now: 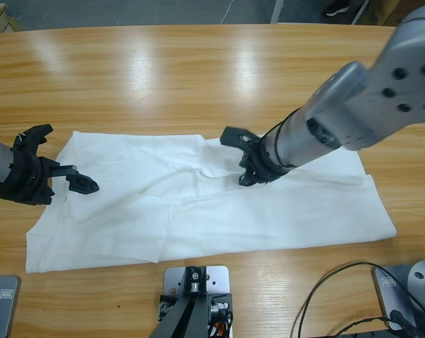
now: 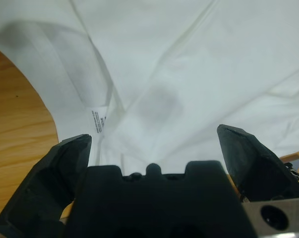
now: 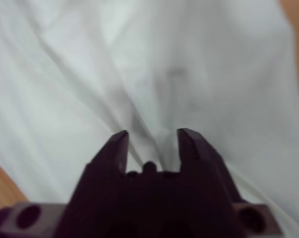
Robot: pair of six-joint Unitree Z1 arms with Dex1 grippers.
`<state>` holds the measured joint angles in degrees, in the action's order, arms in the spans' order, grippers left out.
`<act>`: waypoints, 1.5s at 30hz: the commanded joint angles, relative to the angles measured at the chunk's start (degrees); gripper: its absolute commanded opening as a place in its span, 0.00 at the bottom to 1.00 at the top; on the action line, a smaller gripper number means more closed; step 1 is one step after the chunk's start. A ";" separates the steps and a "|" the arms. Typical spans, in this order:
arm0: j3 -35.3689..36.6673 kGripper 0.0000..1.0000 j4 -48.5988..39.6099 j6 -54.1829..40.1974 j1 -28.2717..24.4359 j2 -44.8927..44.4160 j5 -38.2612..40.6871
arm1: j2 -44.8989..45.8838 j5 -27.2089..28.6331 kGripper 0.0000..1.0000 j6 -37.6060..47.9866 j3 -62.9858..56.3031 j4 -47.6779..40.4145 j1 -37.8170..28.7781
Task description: Fold clothes
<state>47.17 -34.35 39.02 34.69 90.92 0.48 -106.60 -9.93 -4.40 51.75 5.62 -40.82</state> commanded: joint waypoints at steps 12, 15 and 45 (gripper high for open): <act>-9.81 0.95 26.35 -11.77 8.65 8.62 -2.03 | 9.20 13.36 0.00 14.18 -6.09 7.21 21.08; -9.78 0.95 25.59 -11.88 8.72 7.23 -2.28 | 12.56 14.36 0.00 17.57 -6.58 11.94 21.43; -11.83 0.95 21.95 -12.67 9.07 1.36 -2.33 | 13.10 5.82 0.89 36.66 -13.10 16.89 31.24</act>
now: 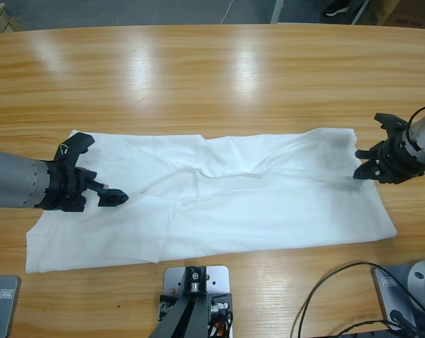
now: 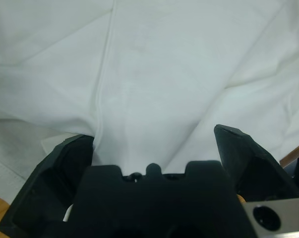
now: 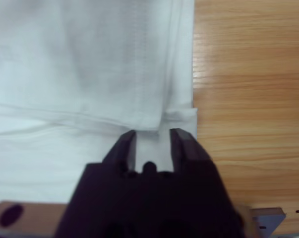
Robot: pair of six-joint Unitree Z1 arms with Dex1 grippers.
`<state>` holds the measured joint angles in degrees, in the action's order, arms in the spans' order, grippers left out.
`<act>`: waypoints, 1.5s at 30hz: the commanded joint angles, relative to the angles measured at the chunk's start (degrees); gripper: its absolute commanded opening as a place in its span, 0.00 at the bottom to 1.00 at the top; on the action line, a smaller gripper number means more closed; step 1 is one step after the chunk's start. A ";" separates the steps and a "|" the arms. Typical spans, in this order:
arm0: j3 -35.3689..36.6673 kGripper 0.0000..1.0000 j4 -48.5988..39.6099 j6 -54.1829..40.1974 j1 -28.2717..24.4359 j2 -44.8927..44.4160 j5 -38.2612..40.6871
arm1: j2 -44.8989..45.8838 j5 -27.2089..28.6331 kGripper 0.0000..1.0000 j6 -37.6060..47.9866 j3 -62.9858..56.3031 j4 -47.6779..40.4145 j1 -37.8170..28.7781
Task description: Fold clothes
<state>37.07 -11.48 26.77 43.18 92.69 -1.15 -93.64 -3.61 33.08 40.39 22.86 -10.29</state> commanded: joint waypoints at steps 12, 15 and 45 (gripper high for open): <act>-2.00 0.95 -0.91 0.39 0.56 -0.38 -0.69 | -5.05 -5.09 0.44 -0.47 -2.01 -5.21 0.71; -1.95 0.95 -0.84 0.62 0.58 -0.31 -0.78 | -5.36 -5.07 0.35 -0.47 -2.17 -5.28 0.71; -3.11 0.95 -0.91 1.01 0.68 -1.10 -0.78 | -10.43 6.99 0.00 -13.24 6.07 2.82 1.15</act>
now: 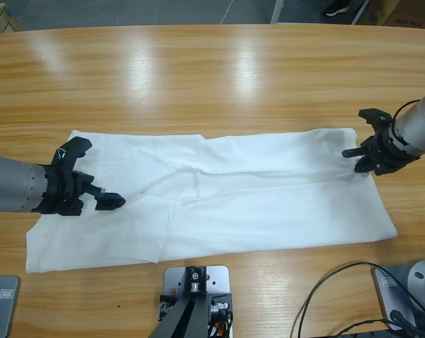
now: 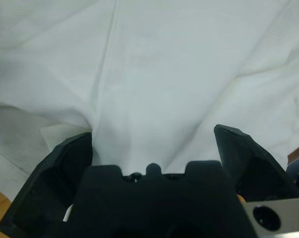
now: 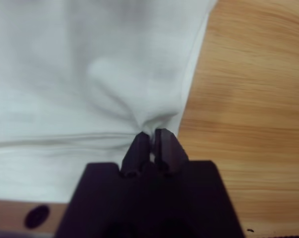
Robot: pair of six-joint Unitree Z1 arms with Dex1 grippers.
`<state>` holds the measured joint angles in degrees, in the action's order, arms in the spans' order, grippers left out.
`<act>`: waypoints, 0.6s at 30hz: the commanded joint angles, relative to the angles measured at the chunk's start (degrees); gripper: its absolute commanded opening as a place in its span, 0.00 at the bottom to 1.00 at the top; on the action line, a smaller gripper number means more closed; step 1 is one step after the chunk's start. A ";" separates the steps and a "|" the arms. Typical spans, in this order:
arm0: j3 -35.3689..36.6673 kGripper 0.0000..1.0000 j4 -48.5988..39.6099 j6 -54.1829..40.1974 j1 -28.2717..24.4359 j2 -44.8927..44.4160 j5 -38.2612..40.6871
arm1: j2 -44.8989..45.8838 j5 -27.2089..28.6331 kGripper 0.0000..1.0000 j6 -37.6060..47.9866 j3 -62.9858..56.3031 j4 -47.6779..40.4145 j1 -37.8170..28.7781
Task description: Fold clothes
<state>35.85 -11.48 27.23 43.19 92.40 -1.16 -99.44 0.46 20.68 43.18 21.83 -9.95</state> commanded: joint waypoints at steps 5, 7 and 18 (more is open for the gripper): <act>-2.19 0.95 -0.91 0.63 0.67 -0.87 -0.72 | -5.39 6.31 0.71 1.03 3.70 6.38 0.81; -2.19 0.95 -0.91 0.63 0.67 -1.08 -0.72 | -4.37 7.68 1.00 1.47 3.49 6.66 0.79; 2.87 0.62 -18.22 1.42 0.67 -16.11 -4.69 | 8.02 4.57 1.00 -1.14 8.89 13.41 -4.41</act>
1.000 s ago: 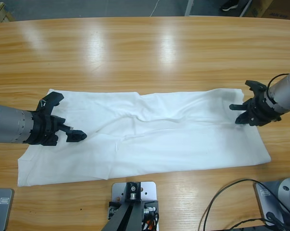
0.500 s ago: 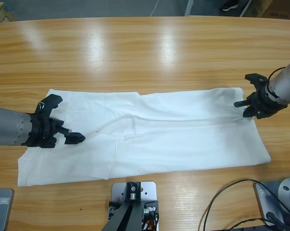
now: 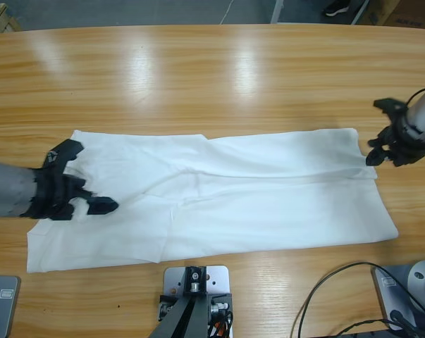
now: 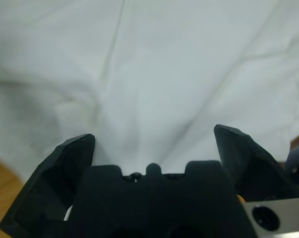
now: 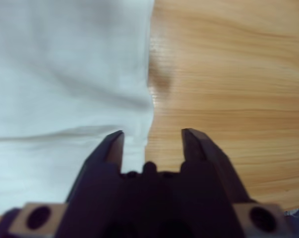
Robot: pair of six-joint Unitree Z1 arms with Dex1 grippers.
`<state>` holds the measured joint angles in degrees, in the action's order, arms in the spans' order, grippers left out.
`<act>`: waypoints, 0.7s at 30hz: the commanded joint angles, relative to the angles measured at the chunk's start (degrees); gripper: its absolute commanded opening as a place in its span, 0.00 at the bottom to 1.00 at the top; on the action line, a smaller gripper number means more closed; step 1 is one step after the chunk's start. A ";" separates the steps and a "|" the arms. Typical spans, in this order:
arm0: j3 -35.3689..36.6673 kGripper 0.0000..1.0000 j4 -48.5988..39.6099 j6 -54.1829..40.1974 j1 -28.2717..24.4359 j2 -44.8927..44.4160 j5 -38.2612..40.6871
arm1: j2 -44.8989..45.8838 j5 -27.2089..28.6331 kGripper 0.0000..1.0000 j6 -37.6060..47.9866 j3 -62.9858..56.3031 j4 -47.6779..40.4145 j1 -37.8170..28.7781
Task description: Fold clothes
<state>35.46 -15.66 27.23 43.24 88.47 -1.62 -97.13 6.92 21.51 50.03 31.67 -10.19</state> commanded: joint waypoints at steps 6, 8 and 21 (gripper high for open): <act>9.26 0.78 -13.96 4.50 0.62 -5.31 -5.20 | 4.63 -15.71 0.97 -12.19 5.18 1.01 -7.37; 10.28 0.86 -13.96 9.22 0.62 -3.57 -5.69 | 4.01 -23.67 0.92 -19.15 8.38 0.31 -10.09; 6.90 0.82 4.06 -24.14 -9.30 8.84 15.69 | 5.09 -24.23 0.93 -20.75 5.78 -1.01 -12.20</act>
<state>42.37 -12.09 15.84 40.39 89.61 4.08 -92.35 -16.67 1.23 59.36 31.32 -21.82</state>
